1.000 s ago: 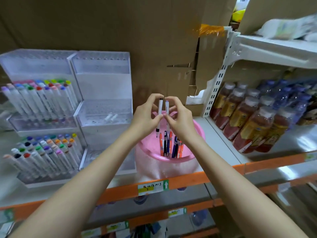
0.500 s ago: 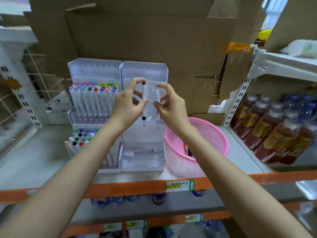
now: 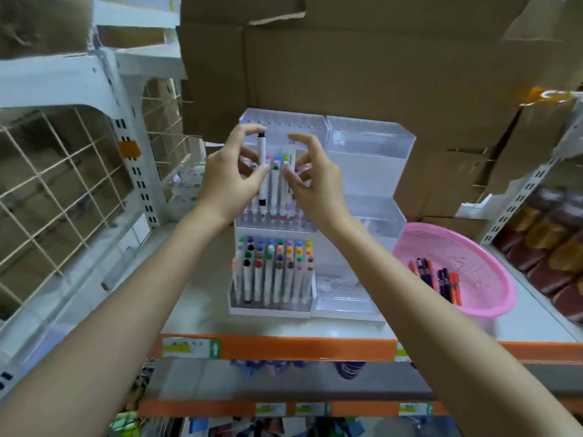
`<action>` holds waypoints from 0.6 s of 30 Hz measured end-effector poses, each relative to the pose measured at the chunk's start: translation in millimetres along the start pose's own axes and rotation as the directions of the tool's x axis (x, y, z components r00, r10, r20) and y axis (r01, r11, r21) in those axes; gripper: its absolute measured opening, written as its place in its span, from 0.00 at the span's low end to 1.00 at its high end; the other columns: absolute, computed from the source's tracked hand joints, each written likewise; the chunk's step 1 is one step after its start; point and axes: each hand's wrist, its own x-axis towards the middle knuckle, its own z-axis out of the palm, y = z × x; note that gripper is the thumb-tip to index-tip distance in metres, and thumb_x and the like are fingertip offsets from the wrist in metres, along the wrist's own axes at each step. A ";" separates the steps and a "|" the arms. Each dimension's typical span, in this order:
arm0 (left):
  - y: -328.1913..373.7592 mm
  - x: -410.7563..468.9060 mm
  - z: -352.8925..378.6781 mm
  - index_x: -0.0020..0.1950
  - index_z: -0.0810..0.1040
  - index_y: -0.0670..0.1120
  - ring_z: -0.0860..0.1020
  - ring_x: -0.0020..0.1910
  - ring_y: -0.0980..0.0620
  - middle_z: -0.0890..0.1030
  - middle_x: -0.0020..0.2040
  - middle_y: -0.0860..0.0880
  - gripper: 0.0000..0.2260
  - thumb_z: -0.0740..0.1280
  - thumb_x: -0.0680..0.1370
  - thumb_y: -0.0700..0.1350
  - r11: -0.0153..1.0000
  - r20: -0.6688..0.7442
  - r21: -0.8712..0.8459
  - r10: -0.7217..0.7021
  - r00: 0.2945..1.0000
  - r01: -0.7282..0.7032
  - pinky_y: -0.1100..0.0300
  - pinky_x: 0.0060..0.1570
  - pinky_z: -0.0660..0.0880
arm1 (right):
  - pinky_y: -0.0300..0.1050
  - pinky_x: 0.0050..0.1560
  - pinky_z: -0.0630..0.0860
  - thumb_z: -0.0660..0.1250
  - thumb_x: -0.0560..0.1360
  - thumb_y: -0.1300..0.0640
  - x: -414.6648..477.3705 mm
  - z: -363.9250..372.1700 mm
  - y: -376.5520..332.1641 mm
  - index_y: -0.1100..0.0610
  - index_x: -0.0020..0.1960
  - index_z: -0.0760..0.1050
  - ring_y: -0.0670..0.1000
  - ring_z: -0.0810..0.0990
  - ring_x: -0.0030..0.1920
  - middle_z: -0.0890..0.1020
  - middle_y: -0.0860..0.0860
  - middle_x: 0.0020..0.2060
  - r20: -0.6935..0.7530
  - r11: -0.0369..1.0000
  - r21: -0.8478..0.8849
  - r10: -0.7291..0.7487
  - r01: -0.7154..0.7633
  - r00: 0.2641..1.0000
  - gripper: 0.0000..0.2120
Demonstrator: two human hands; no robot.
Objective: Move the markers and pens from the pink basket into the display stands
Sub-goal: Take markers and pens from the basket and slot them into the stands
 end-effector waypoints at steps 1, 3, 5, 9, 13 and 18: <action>-4.6 1.4 -5.7 0.64 0.71 0.52 0.78 0.37 0.53 0.75 0.38 0.55 0.19 0.70 0.75 0.41 1.000 -0.005 0.008 0.010 1.000 -0.010 0.53 0.43 0.79 | 0.53 0.37 0.78 0.68 0.75 0.64 2.7 6.1 -3.1 0.54 0.65 0.69 0.55 0.78 0.33 0.76 0.55 0.37 -0.001 1.000 0.006 0.001 -0.001 1.000 0.21; -13.8 4.7 -14.6 0.64 0.71 0.50 0.78 0.38 0.53 0.77 0.39 0.51 0.20 0.70 0.74 0.41 0.999 -0.012 0.014 0.034 0.999 -0.034 0.56 0.44 0.78 | 0.51 0.38 0.78 0.68 0.75 0.65 8.2 15.8 -7.3 0.54 0.65 0.69 0.55 0.78 0.33 0.76 0.53 0.36 -0.007 1.000 0.003 0.009 -0.009 1.000 0.21; -23.3 8.0 -20.7 0.65 0.71 0.50 0.78 0.38 0.54 0.79 0.40 0.48 0.20 0.71 0.74 0.41 0.999 -0.012 0.005 0.044 0.999 -0.044 0.58 0.42 0.77 | 0.46 0.37 0.76 0.68 0.75 0.65 12.7 23.8 -8.2 0.54 0.65 0.69 0.52 0.78 0.33 0.74 0.48 0.34 -0.018 1.000 -0.016 0.013 -0.014 1.000 0.21; -36.6 11.6 -27.5 0.66 0.70 0.49 0.79 0.39 0.57 0.79 0.42 0.49 0.20 0.71 0.75 0.42 0.998 0.023 -0.014 0.064 0.998 -0.064 0.65 0.40 0.76 | 0.37 0.35 0.74 0.70 0.75 0.63 15.8 34.1 -7.4 0.53 0.66 0.69 0.47 0.76 0.33 0.74 0.45 0.35 -0.044 0.998 -0.051 0.024 -0.026 0.999 0.22; -42.9 11.4 -27.3 0.66 0.69 0.48 0.80 0.40 0.57 0.80 0.43 0.48 0.21 0.71 0.75 0.41 0.996 0.033 -0.049 0.081 0.996 -0.079 0.66 0.41 0.78 | 0.29 0.34 0.72 0.70 0.74 0.64 8.9 38.6 -6.6 0.53 0.65 0.69 0.43 0.76 0.32 0.73 0.44 0.35 -0.058 0.998 -0.045 0.033 -0.036 0.998 0.22; -44.3 13.7 -23.2 0.65 0.69 0.50 0.80 0.40 0.57 0.80 0.44 0.48 0.21 0.70 0.75 0.40 0.989 0.049 -0.099 0.119 0.992 -0.113 0.67 0.42 0.78 | 0.30 0.32 0.71 0.70 0.74 0.63 7.0 41.0 -9.1 0.55 0.65 0.70 0.47 0.77 0.33 0.73 0.44 0.34 -0.133 0.999 -0.050 0.004 -0.011 0.991 0.21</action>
